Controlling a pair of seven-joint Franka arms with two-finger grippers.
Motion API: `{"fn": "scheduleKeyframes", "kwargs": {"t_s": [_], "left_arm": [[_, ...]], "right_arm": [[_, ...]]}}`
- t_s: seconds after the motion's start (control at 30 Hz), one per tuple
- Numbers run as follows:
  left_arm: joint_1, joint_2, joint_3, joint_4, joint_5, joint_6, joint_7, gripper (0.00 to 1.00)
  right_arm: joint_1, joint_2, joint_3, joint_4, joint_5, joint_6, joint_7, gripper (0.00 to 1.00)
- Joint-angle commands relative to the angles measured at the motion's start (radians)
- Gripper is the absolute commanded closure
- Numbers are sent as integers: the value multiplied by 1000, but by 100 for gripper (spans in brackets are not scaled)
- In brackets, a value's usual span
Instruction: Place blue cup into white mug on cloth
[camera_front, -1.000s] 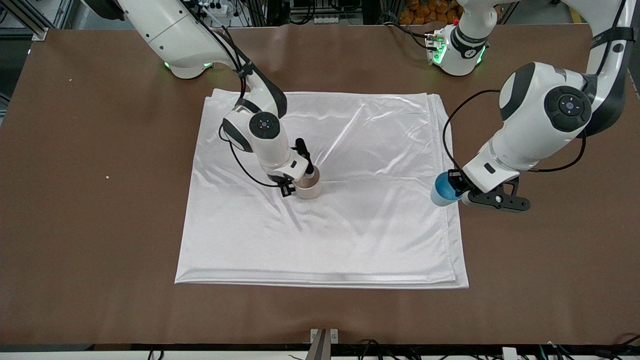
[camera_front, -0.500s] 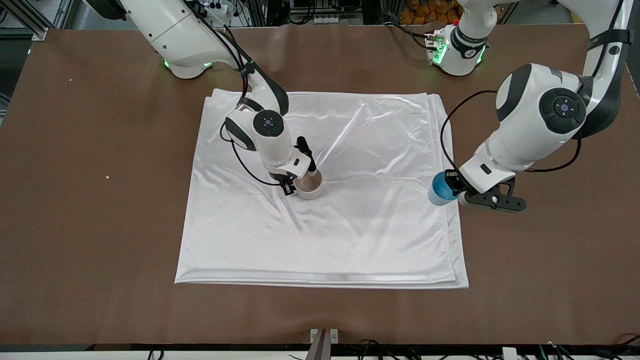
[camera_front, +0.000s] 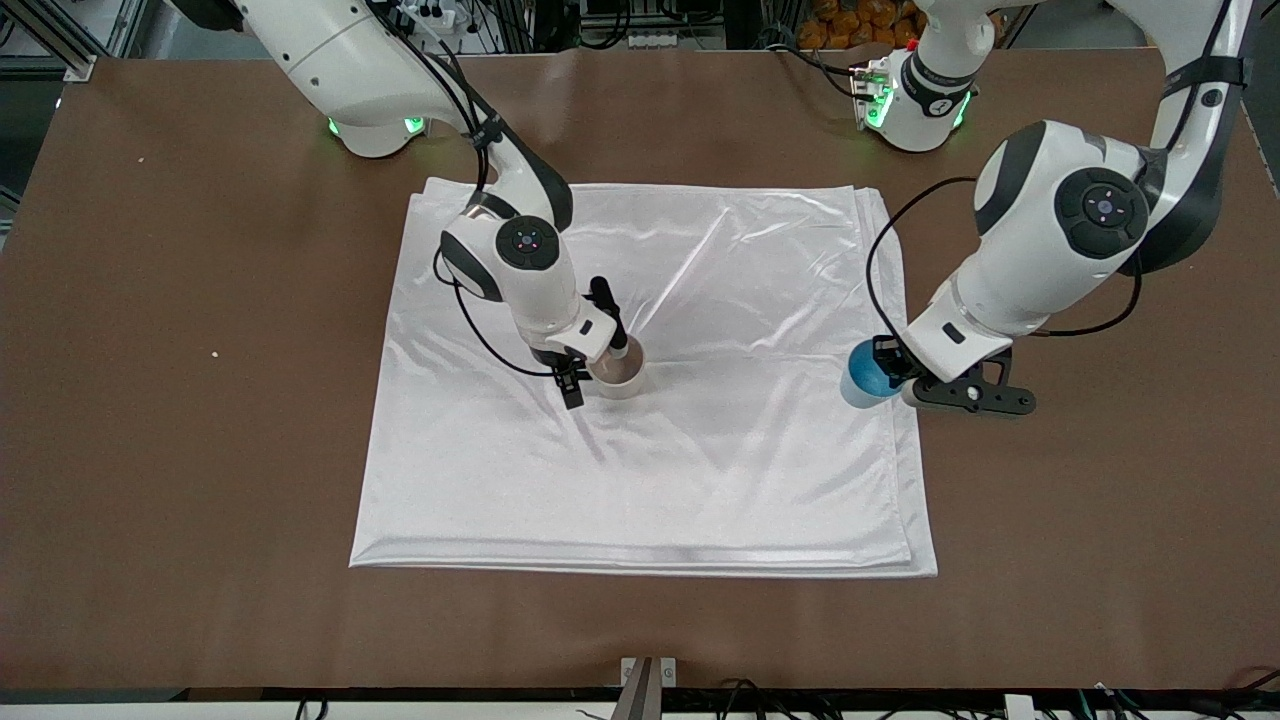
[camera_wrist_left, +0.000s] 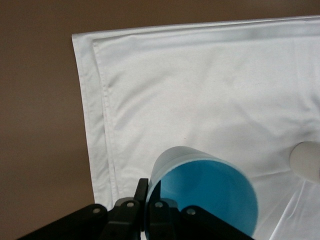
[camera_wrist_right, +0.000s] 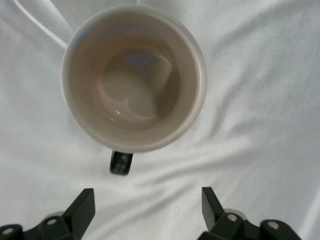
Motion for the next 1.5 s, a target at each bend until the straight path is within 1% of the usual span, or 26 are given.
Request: {"fn": "scheduleKeyframes", "kwargs": {"t_s": [0.0,0.13,0.23,0.37,0.5,0.6,0.7,0.77,0.93,1.1,1.2,1.3,1.47], "left_arm": [[-8,-8,-49,18,-20,-14,-119,100],[-45,-6,-72,18,-20,-13,-233,100],[-100,-2,-72,20,-17,-13,-339,100],[-170,29,-72,41,-8,-13,-472,100],[-221,69,-70,69,3,-9,-557,100],[-253,95,-70,84,5,1,-604,100],[-289,118,-66,96,11,17,-650,100],[-312,132,-66,98,35,35,-691,100],[-362,179,-66,107,112,64,-808,100],[-416,243,-63,167,140,79,-905,100],[-444,276,-49,201,158,81,-939,100],[-483,300,-23,224,175,83,-969,100],[-583,314,74,230,181,118,-1000,100]], "right_arm": [[-5,-107,4,-23,-19,-102,43,0],[-10,-171,4,-21,-19,-185,92,0],[-31,-210,3,-21,-17,-209,102,0],[-76,-254,7,-21,-9,-240,102,0],[-85,-303,7,-18,-5,-295,103,0],[-102,-332,6,-17,15,-314,105,0],[-137,-357,4,-17,78,-315,103,0],[-162,-375,4,-18,104,-321,103,0],[-199,-403,4,3,116,-398,105,0],[-252,-440,3,9,130,-456,105,0],[-294,-474,1,9,171,-498,106,0],[-338,-504,1,9,188,-539,106,0],[-400,-541,-1,29,193,-600,108,0]]}}
